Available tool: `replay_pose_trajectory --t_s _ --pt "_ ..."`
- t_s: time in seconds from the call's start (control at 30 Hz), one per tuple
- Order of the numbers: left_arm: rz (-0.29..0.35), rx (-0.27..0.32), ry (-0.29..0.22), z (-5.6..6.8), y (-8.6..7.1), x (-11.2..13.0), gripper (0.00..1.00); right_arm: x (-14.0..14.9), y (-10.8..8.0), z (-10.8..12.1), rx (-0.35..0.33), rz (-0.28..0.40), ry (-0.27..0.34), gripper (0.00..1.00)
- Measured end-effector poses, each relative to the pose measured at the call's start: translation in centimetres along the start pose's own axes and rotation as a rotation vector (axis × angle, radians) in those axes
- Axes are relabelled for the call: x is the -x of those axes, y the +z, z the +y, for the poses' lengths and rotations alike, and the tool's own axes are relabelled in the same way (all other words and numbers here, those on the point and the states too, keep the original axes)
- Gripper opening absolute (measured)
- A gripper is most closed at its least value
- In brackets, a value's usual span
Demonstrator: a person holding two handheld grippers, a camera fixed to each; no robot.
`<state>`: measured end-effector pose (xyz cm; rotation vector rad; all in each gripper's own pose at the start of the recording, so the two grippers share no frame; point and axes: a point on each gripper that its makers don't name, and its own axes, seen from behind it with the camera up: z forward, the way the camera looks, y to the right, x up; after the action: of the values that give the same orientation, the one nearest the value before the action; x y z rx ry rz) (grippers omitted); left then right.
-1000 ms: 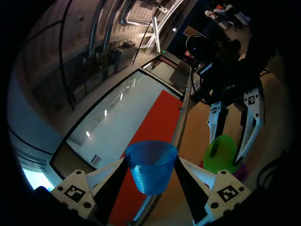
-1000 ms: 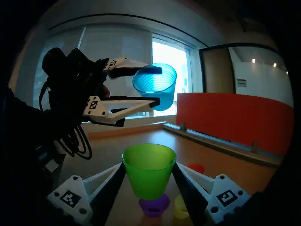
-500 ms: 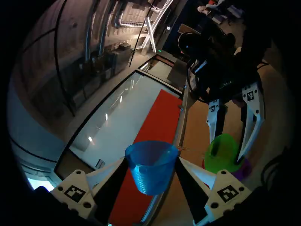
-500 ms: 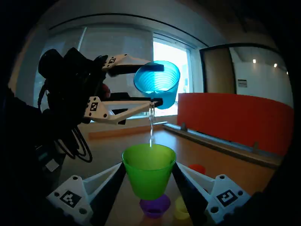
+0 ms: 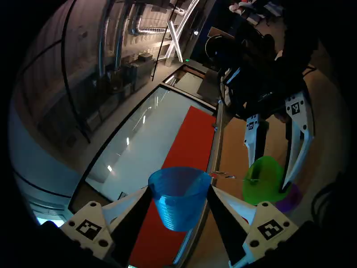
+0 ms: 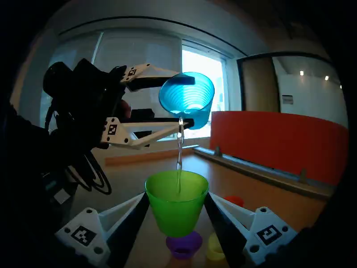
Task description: Pour water
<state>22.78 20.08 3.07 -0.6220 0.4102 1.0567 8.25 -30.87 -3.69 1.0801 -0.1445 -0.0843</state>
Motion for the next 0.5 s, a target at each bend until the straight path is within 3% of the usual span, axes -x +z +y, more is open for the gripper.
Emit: replay_pose_trajectory --t_s 0.5 --pt "0.007 0.001 0.051 0.07 -0.19 -0.53 0.85 -0.08 -0.31 0.16 0.002 0.003 -0.006 0.88"
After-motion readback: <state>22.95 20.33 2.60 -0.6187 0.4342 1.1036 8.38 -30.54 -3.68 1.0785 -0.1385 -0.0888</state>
